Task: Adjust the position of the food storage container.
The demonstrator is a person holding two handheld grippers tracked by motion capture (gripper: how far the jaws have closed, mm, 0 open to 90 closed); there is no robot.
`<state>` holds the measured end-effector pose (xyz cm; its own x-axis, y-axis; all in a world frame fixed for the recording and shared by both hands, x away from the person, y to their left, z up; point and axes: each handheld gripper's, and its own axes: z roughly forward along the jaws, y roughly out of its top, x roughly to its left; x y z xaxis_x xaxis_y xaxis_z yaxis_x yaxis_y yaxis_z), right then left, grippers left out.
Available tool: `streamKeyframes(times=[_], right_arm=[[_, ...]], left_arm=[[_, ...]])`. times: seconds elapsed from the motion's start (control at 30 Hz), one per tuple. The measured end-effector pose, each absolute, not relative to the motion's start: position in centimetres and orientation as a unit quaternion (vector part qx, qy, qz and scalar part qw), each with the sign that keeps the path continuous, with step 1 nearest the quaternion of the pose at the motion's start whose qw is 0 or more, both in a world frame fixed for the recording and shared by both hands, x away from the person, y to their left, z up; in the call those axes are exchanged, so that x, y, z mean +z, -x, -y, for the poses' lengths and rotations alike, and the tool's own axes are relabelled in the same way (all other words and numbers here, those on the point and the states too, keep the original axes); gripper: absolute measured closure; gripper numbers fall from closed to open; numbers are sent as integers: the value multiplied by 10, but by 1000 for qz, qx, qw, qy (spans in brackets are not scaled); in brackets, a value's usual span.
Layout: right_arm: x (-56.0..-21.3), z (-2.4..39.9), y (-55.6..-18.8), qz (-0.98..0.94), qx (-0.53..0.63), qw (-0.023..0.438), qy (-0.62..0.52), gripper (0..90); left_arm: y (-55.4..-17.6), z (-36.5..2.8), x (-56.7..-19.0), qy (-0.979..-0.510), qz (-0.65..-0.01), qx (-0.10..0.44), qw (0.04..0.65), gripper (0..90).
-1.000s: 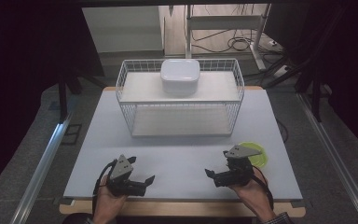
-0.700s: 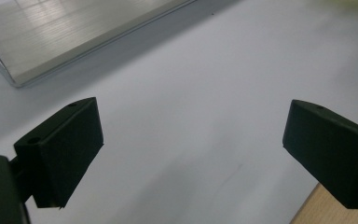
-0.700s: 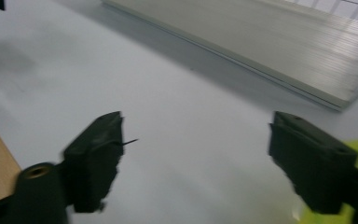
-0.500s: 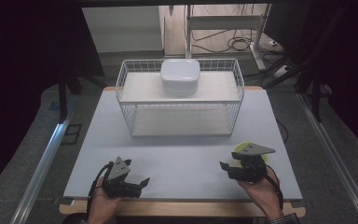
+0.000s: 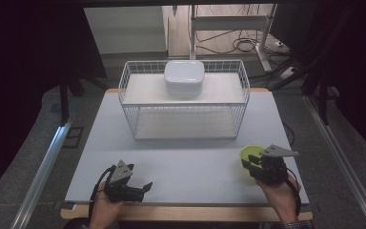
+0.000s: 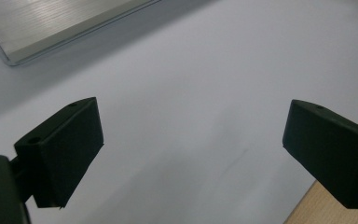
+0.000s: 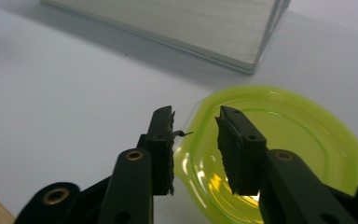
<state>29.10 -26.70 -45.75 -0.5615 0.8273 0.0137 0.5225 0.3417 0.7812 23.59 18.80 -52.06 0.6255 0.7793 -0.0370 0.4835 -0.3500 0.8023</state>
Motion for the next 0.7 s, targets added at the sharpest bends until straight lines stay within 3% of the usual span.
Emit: streamKeyframes(times=[0.33,0.7], right_arm=[[-455,299,-294,-774,379,221,-456,881],[-455,328,-298,-745,371,240,-499,890]], left_arm=[[-237,-188,-522,-802,-397,175,411,48],[-238,-187,-523,-804,-397,166,410,51]])
